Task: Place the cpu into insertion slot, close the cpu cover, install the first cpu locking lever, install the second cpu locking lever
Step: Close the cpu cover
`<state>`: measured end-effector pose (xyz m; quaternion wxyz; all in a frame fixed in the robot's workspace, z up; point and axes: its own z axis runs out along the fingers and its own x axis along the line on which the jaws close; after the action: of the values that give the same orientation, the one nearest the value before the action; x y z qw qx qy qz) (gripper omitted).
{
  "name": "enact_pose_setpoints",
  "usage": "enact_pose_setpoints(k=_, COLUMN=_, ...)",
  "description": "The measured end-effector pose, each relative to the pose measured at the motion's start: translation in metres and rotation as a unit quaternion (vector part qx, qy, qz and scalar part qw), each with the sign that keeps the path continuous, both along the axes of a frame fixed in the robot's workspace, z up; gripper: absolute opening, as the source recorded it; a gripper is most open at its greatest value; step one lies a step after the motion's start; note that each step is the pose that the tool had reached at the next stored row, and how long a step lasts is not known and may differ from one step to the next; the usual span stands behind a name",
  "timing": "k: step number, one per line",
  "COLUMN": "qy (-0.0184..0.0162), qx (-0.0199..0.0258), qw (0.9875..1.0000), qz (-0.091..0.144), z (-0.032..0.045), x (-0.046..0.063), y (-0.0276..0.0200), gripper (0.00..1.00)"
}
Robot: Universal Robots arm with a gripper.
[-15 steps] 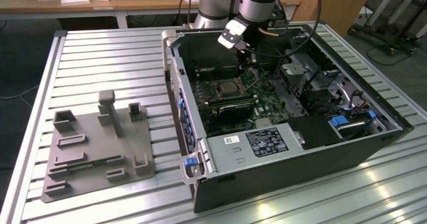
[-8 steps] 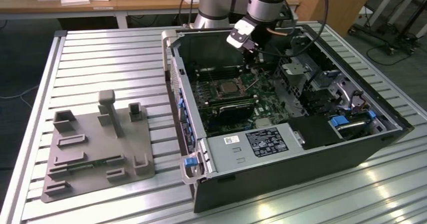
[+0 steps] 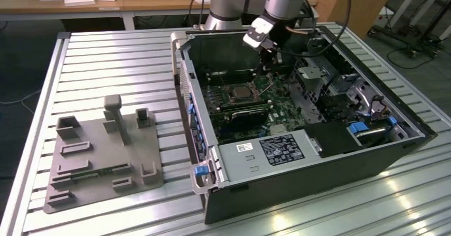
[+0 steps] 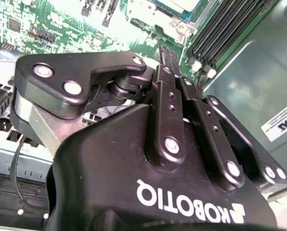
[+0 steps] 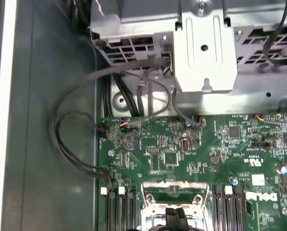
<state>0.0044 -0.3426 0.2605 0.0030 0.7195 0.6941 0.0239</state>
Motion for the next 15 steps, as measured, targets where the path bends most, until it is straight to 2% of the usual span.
enact_pose_setpoints(k=9, qy=0.0, qx=0.0, qw=1.0, qz=0.0, z=0.0008, x=0.014, y=0.0, gripper=0.1)
enact_pose_setpoints(k=15, qy=0.0, qx=0.0, qw=1.0, qz=0.0, z=0.0008, x=0.016, y=0.0, gripper=0.1)
